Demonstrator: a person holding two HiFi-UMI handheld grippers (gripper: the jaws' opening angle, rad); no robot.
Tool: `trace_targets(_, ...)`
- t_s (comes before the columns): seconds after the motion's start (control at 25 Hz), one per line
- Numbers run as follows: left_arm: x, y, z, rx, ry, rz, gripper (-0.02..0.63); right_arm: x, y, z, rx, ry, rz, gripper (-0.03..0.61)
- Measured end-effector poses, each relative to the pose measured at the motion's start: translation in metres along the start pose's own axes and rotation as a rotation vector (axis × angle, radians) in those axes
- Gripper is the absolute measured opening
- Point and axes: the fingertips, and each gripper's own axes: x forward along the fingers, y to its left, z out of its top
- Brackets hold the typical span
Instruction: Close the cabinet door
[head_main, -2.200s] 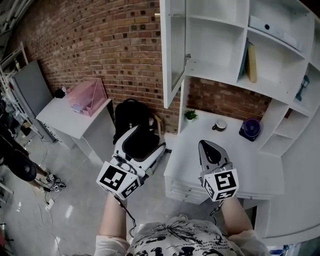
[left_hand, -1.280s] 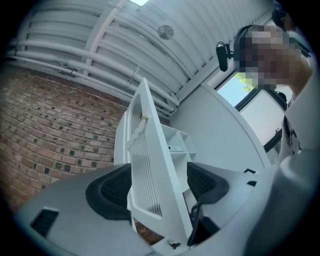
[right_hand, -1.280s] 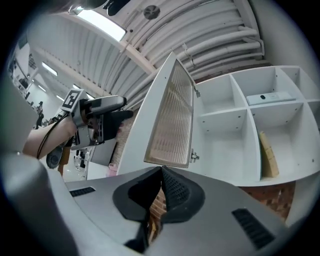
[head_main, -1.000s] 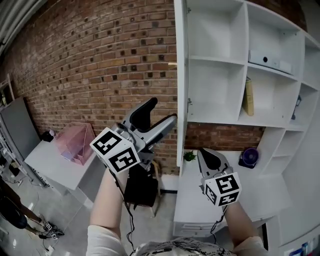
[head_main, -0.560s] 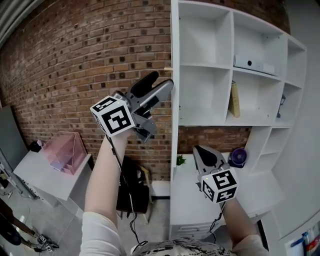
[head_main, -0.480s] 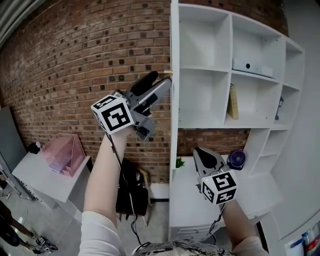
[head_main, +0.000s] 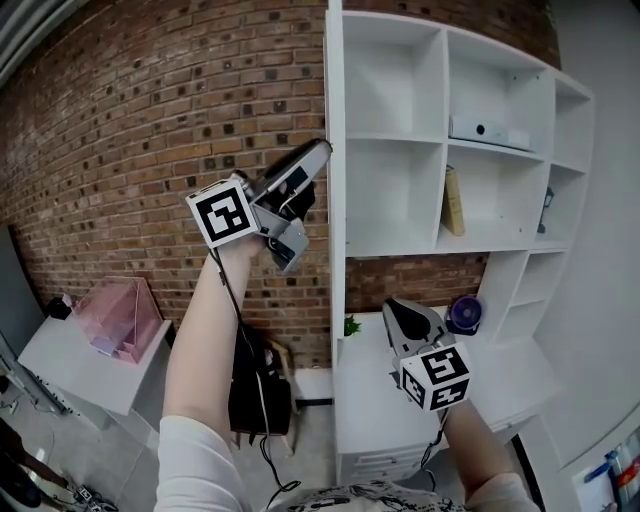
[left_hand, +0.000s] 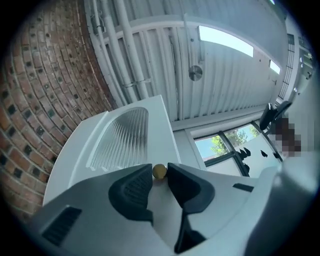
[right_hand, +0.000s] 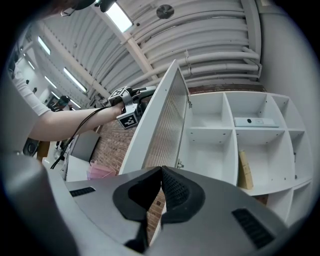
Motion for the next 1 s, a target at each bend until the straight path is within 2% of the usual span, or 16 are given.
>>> trace_targets(0.2, 0.005, -0.002, -0.003, 0.034, 0.010, -0.007, 0.094, -0.004, -0.012, -0.006, 0.013, 0.016, -0.047, 0.015)
trace_targets(0.44, 0.015, -0.003, -0.013, 0.024, -0.016, -0.031, 0.094, -0.008, -0.031, -0.023, 0.027, 0.060, -0.098, 0.015)
trace_targets(0.64, 0.036, -0.010, -0.024, 0.104, 0.002, -0.012, 0.094, -0.010, -0.053, -0.029, 0.045, 0.079, -0.122, 0.015)
trace_targets(0.8, 0.058, -0.017, -0.040, 0.175, 0.029, -0.024, 0.095, -0.012, -0.069, -0.038, 0.060, 0.074, -0.117, 0.015)
trace_targets(1.0, 0.094, -0.017, -0.068, 0.229, 0.058, 0.010, 0.097, -0.018, -0.105, -0.053, 0.057, 0.073, -0.106, 0.015)
